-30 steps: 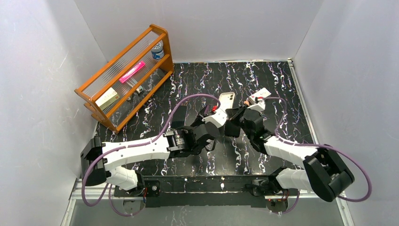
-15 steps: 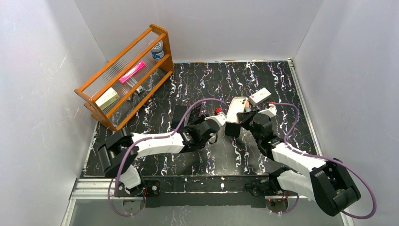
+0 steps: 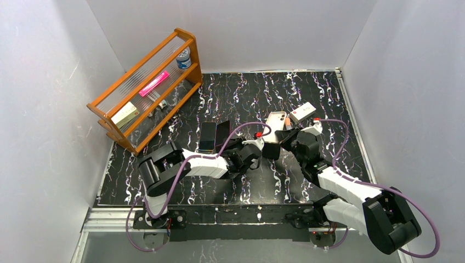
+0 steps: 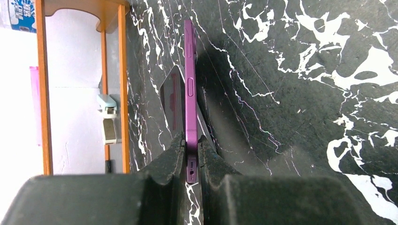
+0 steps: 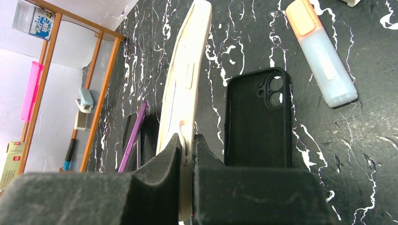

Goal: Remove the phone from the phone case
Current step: Place the phone at the center of the board, then place the phone case at the center of the board.

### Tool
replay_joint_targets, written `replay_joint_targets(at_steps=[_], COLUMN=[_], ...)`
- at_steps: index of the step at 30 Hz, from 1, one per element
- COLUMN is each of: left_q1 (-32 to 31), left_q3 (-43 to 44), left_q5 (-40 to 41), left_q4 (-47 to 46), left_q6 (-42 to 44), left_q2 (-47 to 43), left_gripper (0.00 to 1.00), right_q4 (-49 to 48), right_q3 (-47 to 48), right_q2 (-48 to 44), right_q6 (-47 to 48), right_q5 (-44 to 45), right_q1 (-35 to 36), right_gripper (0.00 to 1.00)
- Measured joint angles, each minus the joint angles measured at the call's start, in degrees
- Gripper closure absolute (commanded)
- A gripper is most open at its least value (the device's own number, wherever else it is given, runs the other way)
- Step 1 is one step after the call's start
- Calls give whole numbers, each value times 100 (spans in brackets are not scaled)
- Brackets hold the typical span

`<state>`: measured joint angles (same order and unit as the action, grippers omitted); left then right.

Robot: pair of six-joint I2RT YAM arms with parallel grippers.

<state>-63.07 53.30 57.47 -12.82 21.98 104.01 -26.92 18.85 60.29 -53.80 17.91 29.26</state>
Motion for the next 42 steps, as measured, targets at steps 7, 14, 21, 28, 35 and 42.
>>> replay_joint_targets(at_steps=[7, 14, 21, 28, 35, 42], left_q1=[-4, -7, -9, 0, 50, 251], left_q3=[-2, -2, 7, 155, 315, 376], left_q5=[70, -7, 37, 162, -175, -553], left_q4=[50, 330, 579, 809, 1360, 1884], left_q6=[-348, -850, -1141, -1478, -2044, -2629], left_q2=[48, 332, 529, 389, 201, 0], left_gripper=[84, 73, 47, 21, 13, 10], right_q4=[-20, -22, -61, -37, 33, 170], right_q3=[0, 0, 0, 37, 422, 743], right_q2=[7, 44, 94, 216, 616, 997], right_q6=[-7, -22, 68, 317, 616, 737], right_q5=[-55, -164, -356, -669, -1309, -1596], right_q1=[0, 0, 0, -2, 0, 74], right_gripper=[99, 99, 99, 99, 99, 99])
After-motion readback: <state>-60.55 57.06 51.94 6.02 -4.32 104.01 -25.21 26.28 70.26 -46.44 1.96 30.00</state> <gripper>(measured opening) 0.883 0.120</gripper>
